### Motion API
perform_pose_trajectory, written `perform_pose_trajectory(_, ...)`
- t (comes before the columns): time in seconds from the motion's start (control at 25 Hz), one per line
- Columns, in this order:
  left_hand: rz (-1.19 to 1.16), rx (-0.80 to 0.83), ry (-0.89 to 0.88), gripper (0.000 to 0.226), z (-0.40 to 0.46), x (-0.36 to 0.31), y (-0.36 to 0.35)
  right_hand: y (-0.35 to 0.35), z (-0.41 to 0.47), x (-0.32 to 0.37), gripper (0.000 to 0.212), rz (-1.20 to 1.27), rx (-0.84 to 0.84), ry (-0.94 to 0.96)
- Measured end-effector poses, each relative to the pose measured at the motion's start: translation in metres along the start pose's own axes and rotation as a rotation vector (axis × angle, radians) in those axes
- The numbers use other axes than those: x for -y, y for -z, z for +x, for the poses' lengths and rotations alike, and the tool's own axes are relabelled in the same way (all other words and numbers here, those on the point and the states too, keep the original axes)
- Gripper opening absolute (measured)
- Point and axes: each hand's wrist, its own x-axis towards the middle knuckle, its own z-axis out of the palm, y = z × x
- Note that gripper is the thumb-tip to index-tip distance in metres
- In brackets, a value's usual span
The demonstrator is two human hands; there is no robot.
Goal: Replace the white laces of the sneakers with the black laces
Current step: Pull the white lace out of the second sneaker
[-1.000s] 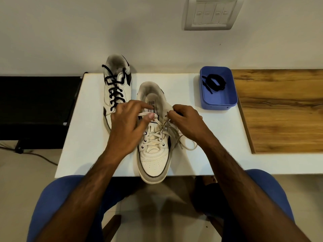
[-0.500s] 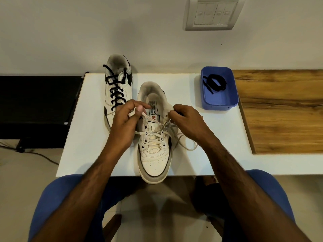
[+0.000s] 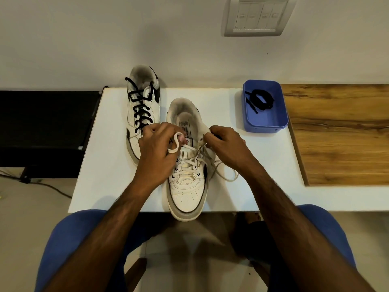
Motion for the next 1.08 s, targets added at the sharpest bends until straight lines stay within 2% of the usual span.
perform_pose_trajectory(0.08,0.238,0.068,-0.105,0.021,-0.004,0.001,-0.001,0.0,0.0,0.001,0.037,0.009,0.0,-0.003)
perform_pose_trajectory(0.2,0.441,0.127,-0.19,0.021,-0.007,0.003,-0.005,0.0,0.0,0.0,0.036,0.006,-0.008,-0.005)
perform_pose_trajectory(0.32,0.409,0.08,-0.189,0.014,-0.007,0.004,-0.007,0.0,0.0,0.0,0.037,0.006,-0.004,-0.008)
perform_pose_trajectory(0.4,0.16,0.041,-0.107,0.006,-0.004,0.002,-0.006,0.0,-0.001,0.001,0.039,0.012,0.003,-0.015)
perform_pose_trajectory(0.48,-0.282,0.03,0.119,0.013,0.001,-0.002,0.0,0.001,0.0,0.001,0.041,0.008,0.008,-0.019)
perform_pose_trajectory(0.56,-0.752,-0.105,0.403,0.019,0.009,-0.007,0.012,0.002,0.0,0.001,0.038,0.008,0.017,-0.02)
perform_pose_trajectory(0.6,-0.86,-0.201,0.442,0.02,0.011,-0.006,0.021,0.002,0.0,0.001,0.037,0.013,0.02,-0.02)
perform_pose_trajectory(0.64,-0.836,-0.258,0.415,0.021,0.012,-0.004,0.029,0.002,0.0,0.0,0.036,0.019,0.02,-0.021)
perform_pose_trajectory(0.72,-0.524,-0.23,0.254,0.018,0.009,0.005,0.042,0.002,0.001,0.0,0.036,0.024,0.018,-0.029)
perform_pose_trajectory(0.84,0.05,0.062,0.08,0.018,0.0,0.019,0.047,0.002,-0.001,0.001,0.035,0.003,0.009,-0.026)
perform_pose_trajectory(0.92,0.322,0.254,0.042,0.042,-0.003,0.024,0.045,0.002,-0.005,0.004,0.037,-0.051,-0.004,-0.004)
perform_pose_trajectory(1.0,0.386,0.297,0.062,0.062,-0.004,0.022,0.046,0.001,-0.009,0.007,0.035,-0.1,-0.062,0.08)
perform_pose_trajectory(1.08,0.413,0.288,0.143,0.072,-0.003,0.018,0.051,0.0,-0.012,0.009,0.028,-0.117,-0.083,0.214)
